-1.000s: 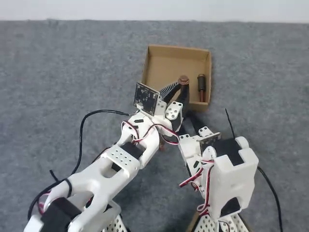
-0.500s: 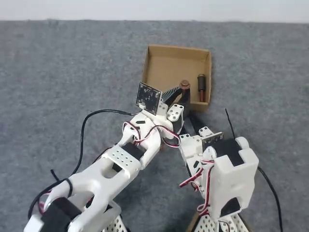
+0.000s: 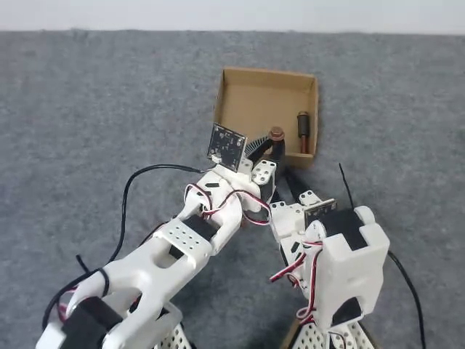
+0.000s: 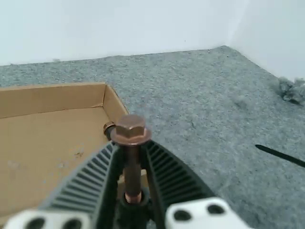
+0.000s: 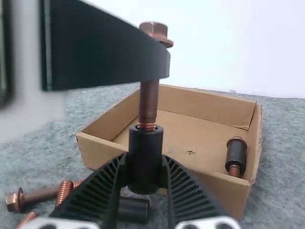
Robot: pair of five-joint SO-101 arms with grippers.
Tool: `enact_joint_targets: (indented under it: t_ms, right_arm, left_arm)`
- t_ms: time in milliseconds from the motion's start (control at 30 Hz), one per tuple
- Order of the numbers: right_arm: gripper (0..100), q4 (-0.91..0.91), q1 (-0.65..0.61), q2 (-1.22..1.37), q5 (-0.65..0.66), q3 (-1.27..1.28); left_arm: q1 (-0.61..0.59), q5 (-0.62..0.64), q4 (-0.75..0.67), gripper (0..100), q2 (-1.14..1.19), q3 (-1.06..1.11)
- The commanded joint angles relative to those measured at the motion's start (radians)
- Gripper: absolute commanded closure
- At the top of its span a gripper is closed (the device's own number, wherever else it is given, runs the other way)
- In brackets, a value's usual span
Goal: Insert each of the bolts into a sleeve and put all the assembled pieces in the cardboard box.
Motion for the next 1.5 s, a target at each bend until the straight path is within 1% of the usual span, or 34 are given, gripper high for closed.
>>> enact_joint_targets:
  t_ms: [0, 233, 800, 900, 967, 1033, 1333, 1467]
  right_arm:
    - [99.2, -0.016, 0.027, -0.062, -0.005, 0.025]
    - [99.2, -0.016, 0.042, -0.064, -0.005, 0.018]
    - [99.2, -0.015, 0.045, -0.064, -0.005, 0.011]
    - [99.2, -0.015, 0.045, -0.064, -0.005, 0.011]
    - [99.2, -0.015, 0.045, -0.064, -0.005, 0.009]
    - [99.2, -0.015, 0.045, -0.064, -0.005, 0.009]
    - [99.2, -0.013, 0.047, -0.062, -0.005, -0.005]
    - [99.2, -0.012, 0.047, -0.062, -0.005, -0.005]
  left_arm:
    - [0.002, 0.008, 0.002, 99, -0.017, -0.022]
    - [0.003, -0.071, 0.002, 99, -0.011, 0.054]
    - [-0.005, -0.068, 0.003, 99, -0.008, 0.076]
    - [-0.005, -0.064, 0.003, 94, -0.008, 0.074]
    - [-0.005, -0.040, 0.003, 90, -0.008, 0.076]
    - [-0.005, -0.017, 0.003, 88, -0.008, 0.076]
    - [-0.005, -0.014, 0.003, 88, -0.008, 0.076]
    - [0.014, -0.014, -0.002, 87, -0.018, 0.076]
